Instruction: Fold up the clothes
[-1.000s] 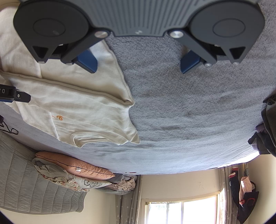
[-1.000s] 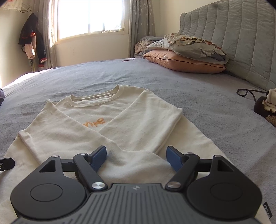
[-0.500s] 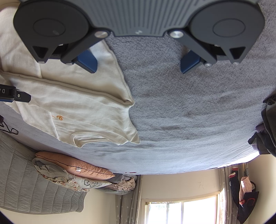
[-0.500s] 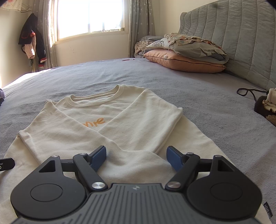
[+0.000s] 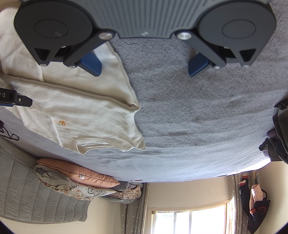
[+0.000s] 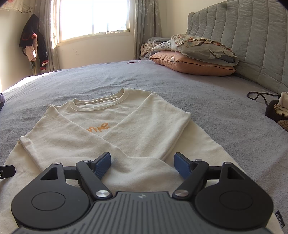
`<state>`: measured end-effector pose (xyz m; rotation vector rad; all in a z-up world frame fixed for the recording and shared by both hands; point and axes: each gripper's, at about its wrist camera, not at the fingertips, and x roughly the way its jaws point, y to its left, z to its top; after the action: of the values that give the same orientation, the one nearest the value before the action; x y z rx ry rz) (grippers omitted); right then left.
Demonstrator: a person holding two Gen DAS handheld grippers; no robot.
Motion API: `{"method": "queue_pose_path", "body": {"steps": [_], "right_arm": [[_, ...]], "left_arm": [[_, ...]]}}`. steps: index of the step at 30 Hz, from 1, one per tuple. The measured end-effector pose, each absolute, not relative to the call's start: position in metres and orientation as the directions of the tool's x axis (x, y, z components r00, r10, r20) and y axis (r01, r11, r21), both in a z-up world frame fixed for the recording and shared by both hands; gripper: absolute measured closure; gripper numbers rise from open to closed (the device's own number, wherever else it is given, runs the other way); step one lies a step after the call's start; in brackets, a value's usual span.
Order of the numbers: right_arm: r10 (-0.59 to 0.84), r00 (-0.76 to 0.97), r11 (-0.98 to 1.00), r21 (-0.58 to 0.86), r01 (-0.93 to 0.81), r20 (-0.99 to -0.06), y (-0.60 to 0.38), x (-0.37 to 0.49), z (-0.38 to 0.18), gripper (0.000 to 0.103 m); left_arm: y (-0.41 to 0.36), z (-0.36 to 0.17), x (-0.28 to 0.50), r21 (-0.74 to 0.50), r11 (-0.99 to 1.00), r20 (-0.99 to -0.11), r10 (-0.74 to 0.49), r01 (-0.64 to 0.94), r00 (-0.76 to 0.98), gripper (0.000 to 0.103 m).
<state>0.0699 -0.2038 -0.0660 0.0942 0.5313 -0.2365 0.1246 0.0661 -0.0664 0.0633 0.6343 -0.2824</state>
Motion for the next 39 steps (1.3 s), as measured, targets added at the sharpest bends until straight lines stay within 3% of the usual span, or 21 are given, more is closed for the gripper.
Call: {"method": "queue_pose_path", "body": {"steps": [39], "right_arm": [[-0.191, 0.834, 0.968, 0.044, 0.248, -0.517, -0.2064, 0.0715, -0.0670, 0.022]], "left_arm": [[0.0660, -0.0664, 0.1246, -0.028, 0.960, -0.593, -0.241, 0.279, 0.769, 0.000]]}}
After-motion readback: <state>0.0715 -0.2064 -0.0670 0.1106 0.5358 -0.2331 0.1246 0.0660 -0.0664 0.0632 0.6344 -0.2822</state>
